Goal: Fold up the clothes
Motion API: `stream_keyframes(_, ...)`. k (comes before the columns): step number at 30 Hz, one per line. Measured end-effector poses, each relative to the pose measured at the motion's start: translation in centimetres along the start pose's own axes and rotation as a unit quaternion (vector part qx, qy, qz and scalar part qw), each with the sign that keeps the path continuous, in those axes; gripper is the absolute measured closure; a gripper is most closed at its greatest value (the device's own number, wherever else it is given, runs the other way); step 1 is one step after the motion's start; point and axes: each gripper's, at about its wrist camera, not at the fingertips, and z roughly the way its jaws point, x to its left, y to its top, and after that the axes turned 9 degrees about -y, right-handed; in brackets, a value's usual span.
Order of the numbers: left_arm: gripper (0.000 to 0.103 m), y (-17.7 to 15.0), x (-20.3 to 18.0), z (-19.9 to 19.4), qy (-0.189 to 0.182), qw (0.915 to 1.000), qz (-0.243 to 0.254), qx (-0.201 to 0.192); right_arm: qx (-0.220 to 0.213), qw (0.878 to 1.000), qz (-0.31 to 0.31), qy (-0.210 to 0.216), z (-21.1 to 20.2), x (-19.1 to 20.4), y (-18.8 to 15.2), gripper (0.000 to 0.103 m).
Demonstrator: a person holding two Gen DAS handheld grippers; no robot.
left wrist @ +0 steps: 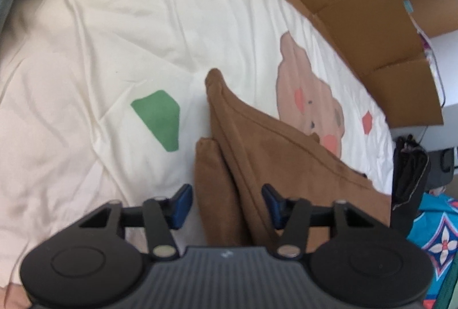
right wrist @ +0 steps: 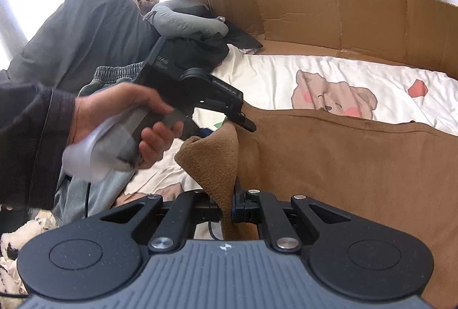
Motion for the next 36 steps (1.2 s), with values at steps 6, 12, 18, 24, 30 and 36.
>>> stream_keyframes(6, 0.089, 1.1, -1.4, -0.3, 0.027, 0.9991, 0.009, 0.031, -0.002, 1.000, 0.011, 0.000, -0.6, -0.5, -0.3, 0.099)
stream_keyframes(12, 0.093, 1.8, -5.5, -2.1, 0.023, 0.9990, 0.034, 0.018, -0.017, 0.999, 0.034, -0.001, -2.1, -1.7, 0.0, 0.099)
stream_keyframes(18, 0.094, 1.6, -11.2, -3.4, 0.029, 0.9966, 0.077, 0.000, -0.026, 0.999, 0.032, -0.010, -4.4, -2.4, 0.8, 0.099)
stream_keyframes(24, 0.094, 1.4, -15.4, -3.7, 0.026, 0.9964, 0.081, -0.005, -0.036, 0.998, 0.048, -0.031, -7.3, -4.1, 1.7, 0.099)
stream_keyframes(30, 0.094, 1.1, -19.8, -3.7, 0.020, 0.9947, 0.101, -0.005, -0.054, 0.993, 0.089, -0.045, -9.5, -6.4, 1.7, 0.099)
stream_keyframes(36, 0.094, 1.1, -24.0, -1.6, 0.035, 0.9920, 0.118, 0.028, -0.067, 0.985, 0.150, -0.059, -11.4, -8.4, 0.5, 0.099)
